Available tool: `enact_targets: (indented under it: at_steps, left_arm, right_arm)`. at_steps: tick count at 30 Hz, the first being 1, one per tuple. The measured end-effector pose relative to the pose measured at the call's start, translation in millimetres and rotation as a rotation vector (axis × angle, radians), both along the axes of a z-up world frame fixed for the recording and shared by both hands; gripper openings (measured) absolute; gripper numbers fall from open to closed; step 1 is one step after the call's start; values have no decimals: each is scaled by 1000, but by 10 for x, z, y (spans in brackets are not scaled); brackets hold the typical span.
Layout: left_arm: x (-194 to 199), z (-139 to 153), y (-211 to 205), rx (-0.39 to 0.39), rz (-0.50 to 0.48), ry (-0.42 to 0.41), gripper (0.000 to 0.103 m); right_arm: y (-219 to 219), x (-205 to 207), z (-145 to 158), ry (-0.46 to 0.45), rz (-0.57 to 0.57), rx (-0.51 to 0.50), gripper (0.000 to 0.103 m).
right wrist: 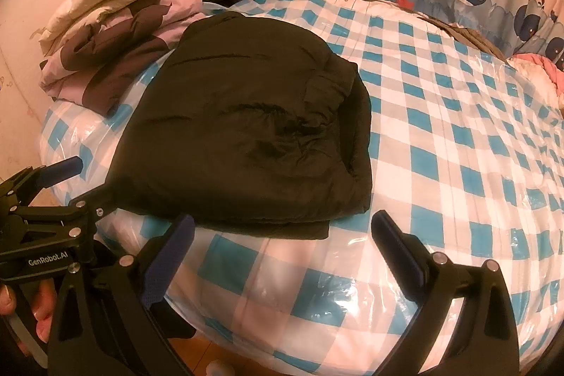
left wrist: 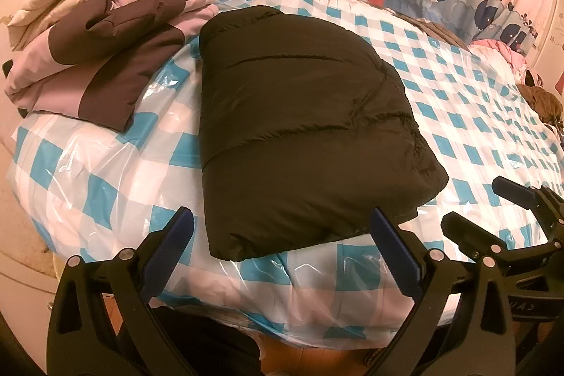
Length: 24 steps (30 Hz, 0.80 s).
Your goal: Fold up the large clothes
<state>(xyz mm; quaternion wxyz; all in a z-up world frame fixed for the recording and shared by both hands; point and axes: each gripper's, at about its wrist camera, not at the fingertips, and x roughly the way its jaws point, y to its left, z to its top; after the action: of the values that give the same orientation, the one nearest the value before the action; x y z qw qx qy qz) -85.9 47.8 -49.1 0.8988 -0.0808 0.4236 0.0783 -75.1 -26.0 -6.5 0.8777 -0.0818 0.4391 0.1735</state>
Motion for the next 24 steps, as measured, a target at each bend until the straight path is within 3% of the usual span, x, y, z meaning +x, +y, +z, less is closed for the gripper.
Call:
enact_targets:
  at_steps: [16,24]
  left_arm:
    - [8,-16,-18,-9,-4,17,95]
    - [21,-21,-22,23,1,14,95]
  right_arm:
    - [-18,19,14,2,0,0,96]
    - [10,-8,-26,7,5,2,96]
